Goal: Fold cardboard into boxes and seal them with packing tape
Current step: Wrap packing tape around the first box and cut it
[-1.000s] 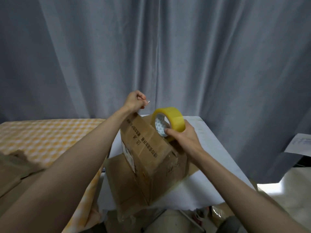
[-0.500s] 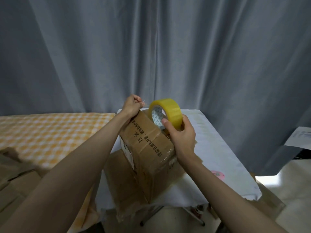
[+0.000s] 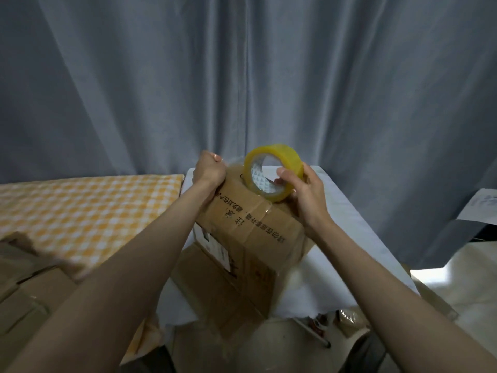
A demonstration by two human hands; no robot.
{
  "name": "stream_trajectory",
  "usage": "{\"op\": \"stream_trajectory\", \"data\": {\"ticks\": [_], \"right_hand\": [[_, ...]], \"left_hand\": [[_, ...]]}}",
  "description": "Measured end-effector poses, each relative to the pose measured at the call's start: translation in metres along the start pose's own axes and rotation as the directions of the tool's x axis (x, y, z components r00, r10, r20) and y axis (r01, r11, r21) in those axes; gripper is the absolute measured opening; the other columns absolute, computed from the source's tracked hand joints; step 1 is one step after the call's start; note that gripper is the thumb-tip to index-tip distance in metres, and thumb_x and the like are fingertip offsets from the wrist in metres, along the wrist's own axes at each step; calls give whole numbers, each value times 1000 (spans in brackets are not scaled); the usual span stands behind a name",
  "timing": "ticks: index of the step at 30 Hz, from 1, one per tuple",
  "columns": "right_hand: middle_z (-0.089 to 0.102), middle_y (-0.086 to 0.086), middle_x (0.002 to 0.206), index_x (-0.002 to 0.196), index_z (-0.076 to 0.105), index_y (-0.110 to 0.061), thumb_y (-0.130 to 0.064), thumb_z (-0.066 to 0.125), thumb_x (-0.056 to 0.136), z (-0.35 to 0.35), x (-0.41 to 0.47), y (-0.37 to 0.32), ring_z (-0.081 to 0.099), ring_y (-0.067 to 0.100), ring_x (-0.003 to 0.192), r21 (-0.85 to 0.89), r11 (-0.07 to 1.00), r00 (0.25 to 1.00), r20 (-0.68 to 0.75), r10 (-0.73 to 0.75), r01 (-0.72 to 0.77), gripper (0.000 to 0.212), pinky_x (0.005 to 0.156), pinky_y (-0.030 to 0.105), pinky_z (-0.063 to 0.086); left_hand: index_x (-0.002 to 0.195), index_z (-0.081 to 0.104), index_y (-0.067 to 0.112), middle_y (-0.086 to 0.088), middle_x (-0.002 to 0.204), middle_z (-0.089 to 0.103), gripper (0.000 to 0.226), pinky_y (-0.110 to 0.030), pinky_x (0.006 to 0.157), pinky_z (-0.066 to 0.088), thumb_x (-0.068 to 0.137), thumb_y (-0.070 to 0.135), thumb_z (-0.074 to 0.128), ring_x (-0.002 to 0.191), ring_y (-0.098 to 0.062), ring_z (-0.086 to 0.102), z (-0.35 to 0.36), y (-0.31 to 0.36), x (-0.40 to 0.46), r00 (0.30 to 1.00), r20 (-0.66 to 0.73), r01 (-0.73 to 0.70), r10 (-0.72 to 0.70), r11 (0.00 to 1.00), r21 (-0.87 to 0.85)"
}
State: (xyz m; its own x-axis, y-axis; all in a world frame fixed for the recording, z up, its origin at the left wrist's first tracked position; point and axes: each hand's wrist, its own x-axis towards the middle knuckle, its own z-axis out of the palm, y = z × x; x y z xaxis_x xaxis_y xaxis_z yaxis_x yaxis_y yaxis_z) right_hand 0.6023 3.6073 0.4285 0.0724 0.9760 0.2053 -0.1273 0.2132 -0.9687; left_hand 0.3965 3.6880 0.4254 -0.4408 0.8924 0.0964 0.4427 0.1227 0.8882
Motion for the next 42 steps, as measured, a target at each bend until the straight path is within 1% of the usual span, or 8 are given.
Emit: {"op": "stream_trajectory", "data": {"ticks": [3, 7, 13, 17, 26, 32, 38, 42], "right_hand": [[72, 11, 80, 101, 68, -13, -35, 79, 78, 0, 10, -15, 70, 23, 80, -12, 997, 997, 33, 74, -74, 34, 76, 42, 59], [65, 3, 64, 101, 67, -16, -33, 75, 83, 14, 18, -38, 68, 17, 69, 2, 999, 998, -45, 41, -41, 25, 73, 39, 61], [69, -7, 79, 95, 65, -22, -50, 74, 80, 37, -12, -23, 69, 16, 80, -212, 976, 996, -56, -68, 54, 34, 75, 34, 56], [70, -10, 89, 96, 63, -32, -58, 68, 84, 26, -22, -6, 68, 8, 87, -285, 949, 989, -7, -146, 138, 29, 80, 31, 54], [69, -13, 92, 105, 59, -40, -29, 71, 80, 28, -22, 1, 66, 9, 83, -382, 881, 960, 109, -256, 279, 30, 72, 32, 58], [60, -32, 96, 113, 48, -41, -22, 75, 82, 31, -21, 5, 62, -3, 88, -401, 855, 944, 126, -305, 330, 46, 67, 11, 50], [69, -15, 98, 110, 58, -37, -29, 77, 84, 30, -18, 4, 66, 5, 91, -396, 878, 959, 193, -207, 269, 33, 83, 40, 57], [71, -17, 100, 110, 61, -36, -42, 78, 83, 19, -14, -4, 67, 6, 93, -464, 838, 952, 239, -194, 287, 32, 85, 39, 56]], "left_hand": [[95, 45, 20, -4, 106, 58, 6, -36, 80, 43, 95, 15, 48, 93, -23, 53, 7, -7, -12, 981, -134, -138, 143, 989, 48], [94, 45, 21, 0, 106, 59, 10, -41, 95, 44, 95, 13, 49, 104, -25, 55, 7, -7, -13, 970, -118, -216, 212, 976, -25], [98, 45, 18, -4, 99, 59, 14, -44, 94, 49, 93, 6, 50, 105, -27, 58, -5, -14, -6, 998, -35, -62, 54, 949, -311], [95, 55, 10, -11, 84, 65, 15, -27, 78, 52, 93, -5, 56, 87, -21, 62, -30, -8, 5, 989, 147, 99, -27, 855, -510], [78, 58, 6, -9, 77, 59, 23, -22, 57, 57, 89, -14, 60, 71, -16, 59, -83, 18, 38, 958, 283, 170, -37, 872, -460], [85, 64, 0, -10, 81, 63, 12, -22, 55, 59, 85, -12, 66, 70, -18, 63, -61, -18, 39, 962, 241, 220, -127, 883, -415], [100, 54, 1, -17, 94, 62, 13, -34, 74, 62, 95, -10, 53, 81, -25, 71, -45, -35, 36, 943, 322, 243, -89, 843, -480], [101, 48, 4, -19, 100, 62, 12, -31, 67, 63, 98, -8, 47, 80, -28, 73, -43, -35, 31, 926, 377, 256, -33, 787, -561]]}}
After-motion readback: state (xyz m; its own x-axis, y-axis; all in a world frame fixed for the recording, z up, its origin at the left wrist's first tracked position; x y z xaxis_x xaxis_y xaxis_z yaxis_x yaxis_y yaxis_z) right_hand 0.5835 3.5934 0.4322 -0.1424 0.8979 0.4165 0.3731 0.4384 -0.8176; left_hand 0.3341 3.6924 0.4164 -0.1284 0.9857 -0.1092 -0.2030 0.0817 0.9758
